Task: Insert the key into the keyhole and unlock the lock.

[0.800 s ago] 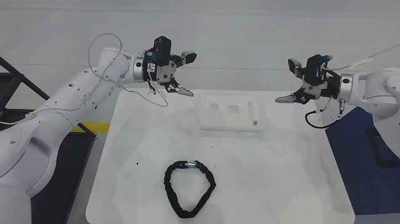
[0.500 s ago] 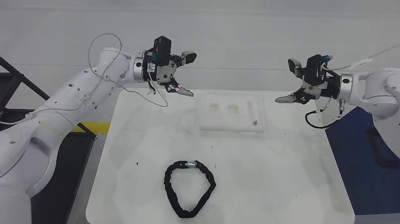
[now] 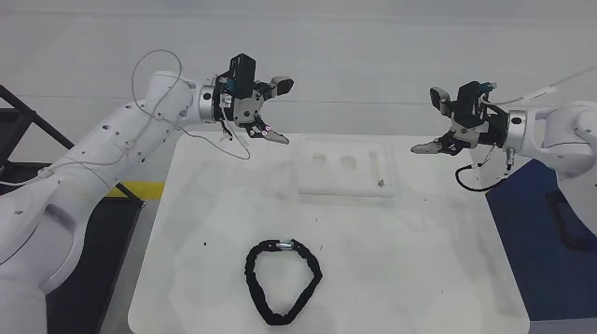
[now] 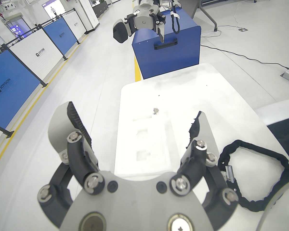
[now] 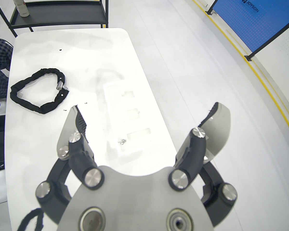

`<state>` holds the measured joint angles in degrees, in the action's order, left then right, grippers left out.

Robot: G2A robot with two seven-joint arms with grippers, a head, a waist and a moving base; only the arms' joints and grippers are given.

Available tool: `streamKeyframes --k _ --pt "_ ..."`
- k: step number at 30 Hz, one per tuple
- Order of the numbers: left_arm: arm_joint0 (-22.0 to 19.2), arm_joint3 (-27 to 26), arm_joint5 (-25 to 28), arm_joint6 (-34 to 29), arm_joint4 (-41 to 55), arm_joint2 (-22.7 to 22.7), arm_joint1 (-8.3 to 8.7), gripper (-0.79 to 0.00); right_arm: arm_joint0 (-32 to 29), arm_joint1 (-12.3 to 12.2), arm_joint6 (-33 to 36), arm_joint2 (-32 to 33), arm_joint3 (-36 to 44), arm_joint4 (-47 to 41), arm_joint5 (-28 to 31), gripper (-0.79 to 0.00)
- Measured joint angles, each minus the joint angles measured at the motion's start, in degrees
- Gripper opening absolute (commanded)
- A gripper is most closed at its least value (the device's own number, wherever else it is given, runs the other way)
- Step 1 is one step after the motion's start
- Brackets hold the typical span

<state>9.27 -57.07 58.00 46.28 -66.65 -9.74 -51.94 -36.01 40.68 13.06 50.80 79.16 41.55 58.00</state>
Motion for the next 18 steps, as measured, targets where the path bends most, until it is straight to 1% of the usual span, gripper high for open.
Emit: streamKeyframes --k 6,9,18 --pt "0.0 0.0 0.0 0.0 0.0 0.0 0.0 0.0 0.0 0.0 0.0 0.0 0.0 0.0 0.0 0.0" --pt "0.0 0.0 0.0 0.0 0.0 0.0 0.0 0.0 -2.3 0.2 0.0 -0.8 -1.5 -1.2 -2.4 0.0" --pt "0.0 0.0 0.0 0.0 0.0 0.0 0.0 0.0 -6.9 0.5 6.5 -2.4 -3.8 -3.8 -7.1 0.0"
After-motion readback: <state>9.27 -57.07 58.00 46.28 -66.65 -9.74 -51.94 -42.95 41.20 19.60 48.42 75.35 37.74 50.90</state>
